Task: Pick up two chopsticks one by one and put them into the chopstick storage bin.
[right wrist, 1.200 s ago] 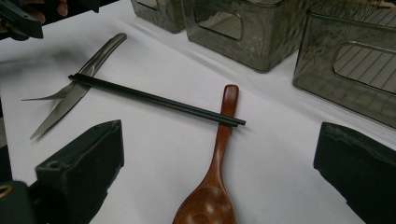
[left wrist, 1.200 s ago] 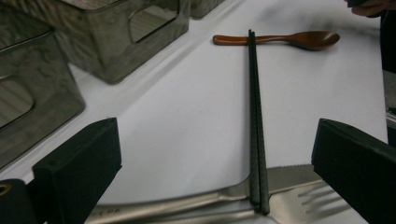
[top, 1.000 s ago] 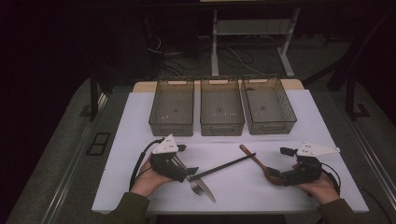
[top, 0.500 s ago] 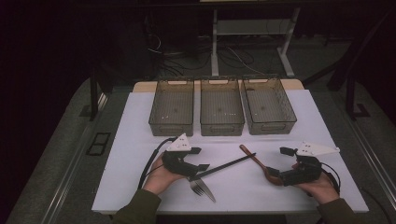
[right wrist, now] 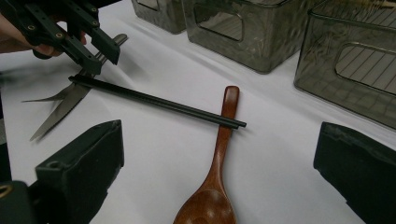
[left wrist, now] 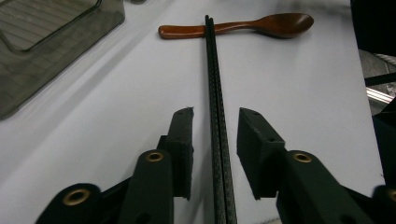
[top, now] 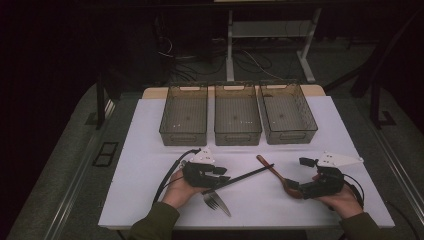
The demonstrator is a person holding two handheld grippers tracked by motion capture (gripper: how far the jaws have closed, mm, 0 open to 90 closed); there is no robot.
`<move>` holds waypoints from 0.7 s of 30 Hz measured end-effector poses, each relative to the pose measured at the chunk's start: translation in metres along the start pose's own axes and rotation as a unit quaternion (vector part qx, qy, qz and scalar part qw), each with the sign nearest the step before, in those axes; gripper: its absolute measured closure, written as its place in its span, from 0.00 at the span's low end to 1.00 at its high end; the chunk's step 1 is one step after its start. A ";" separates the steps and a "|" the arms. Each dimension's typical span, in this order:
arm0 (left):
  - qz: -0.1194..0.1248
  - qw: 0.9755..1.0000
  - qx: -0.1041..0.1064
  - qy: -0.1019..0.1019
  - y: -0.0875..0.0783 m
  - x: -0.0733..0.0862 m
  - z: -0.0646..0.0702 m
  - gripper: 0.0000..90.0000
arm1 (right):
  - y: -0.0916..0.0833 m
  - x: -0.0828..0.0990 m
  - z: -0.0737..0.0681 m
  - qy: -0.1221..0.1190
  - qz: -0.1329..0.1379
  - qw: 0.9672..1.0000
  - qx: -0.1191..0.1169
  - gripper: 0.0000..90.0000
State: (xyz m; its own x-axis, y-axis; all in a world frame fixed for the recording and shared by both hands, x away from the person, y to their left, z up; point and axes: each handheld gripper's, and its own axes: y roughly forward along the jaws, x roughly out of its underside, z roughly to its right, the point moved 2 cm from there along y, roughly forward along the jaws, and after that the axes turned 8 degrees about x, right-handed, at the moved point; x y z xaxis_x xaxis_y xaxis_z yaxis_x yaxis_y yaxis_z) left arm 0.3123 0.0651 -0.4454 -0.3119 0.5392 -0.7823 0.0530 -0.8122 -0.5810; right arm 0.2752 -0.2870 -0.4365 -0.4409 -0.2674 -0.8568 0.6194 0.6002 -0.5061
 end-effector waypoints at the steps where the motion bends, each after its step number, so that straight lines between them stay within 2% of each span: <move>1: 0.000 1.000 0.000 0.000 0.000 0.000 0.000 0.75 | 0.000 0.000 0.000 -0.001 0.000 1.000 0.000 0.01; 4: -0.015 1.000 0.002 0.000 0.004 0.002 0.001 0.78 | 0.000 0.000 -0.001 -0.002 -0.001 1.000 0.000 0.01; 11: -0.030 1.000 0.000 0.002 0.008 0.005 0.001 0.82 | 0.001 0.001 -0.001 -0.004 -0.003 1.000 0.001 0.01; 21: -0.033 0.999 -0.006 -0.002 0.009 0.008 0.000 0.83 | 0.000 0.000 -0.001 -0.004 -0.003 1.000 0.000 0.01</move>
State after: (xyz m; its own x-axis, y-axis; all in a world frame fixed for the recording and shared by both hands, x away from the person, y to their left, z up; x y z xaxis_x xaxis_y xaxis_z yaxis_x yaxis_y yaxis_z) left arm 0.3104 0.0620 -0.4571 -0.3191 0.5903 -0.7415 0.0428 -0.7726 -0.6335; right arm 0.2743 -0.2860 -0.4369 -0.4401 -0.2765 -0.8543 0.6170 0.5982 -0.5114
